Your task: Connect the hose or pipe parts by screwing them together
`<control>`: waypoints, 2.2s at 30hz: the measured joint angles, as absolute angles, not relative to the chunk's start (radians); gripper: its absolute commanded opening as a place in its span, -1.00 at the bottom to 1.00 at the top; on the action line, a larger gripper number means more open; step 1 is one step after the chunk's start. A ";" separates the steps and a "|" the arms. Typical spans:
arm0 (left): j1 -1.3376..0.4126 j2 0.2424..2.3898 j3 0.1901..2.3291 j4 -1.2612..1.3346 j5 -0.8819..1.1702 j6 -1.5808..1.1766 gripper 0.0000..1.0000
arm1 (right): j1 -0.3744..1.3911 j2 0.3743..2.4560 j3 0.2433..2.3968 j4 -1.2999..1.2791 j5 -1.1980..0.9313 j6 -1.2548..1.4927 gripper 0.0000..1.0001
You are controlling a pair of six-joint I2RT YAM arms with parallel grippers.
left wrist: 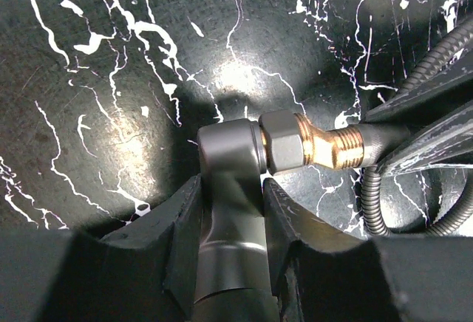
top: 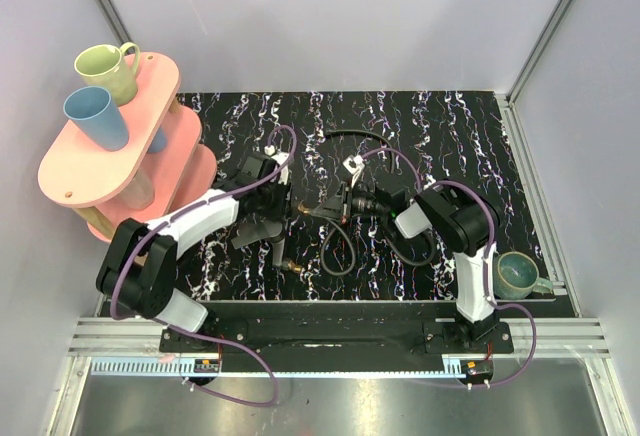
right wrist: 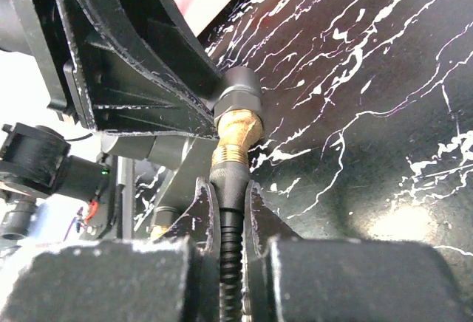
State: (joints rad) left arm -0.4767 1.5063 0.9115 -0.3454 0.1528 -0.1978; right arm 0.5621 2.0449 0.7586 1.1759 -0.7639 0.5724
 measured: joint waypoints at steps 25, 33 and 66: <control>-0.492 1.324 0.726 -0.148 0.047 -0.321 -1.00 | 0.564 2.144 0.753 1.373 -0.664 1.260 -0.66; -0.525 1.309 0.741 -0.181 0.076 -0.318 -1.00 | 0.564 2.134 0.746 1.369 -0.625 1.235 -0.17; -0.403 1.563 1.069 -0.574 0.360 -0.172 -1.00 | 0.739 1.356 0.644 0.468 -0.657 -0.751 0.40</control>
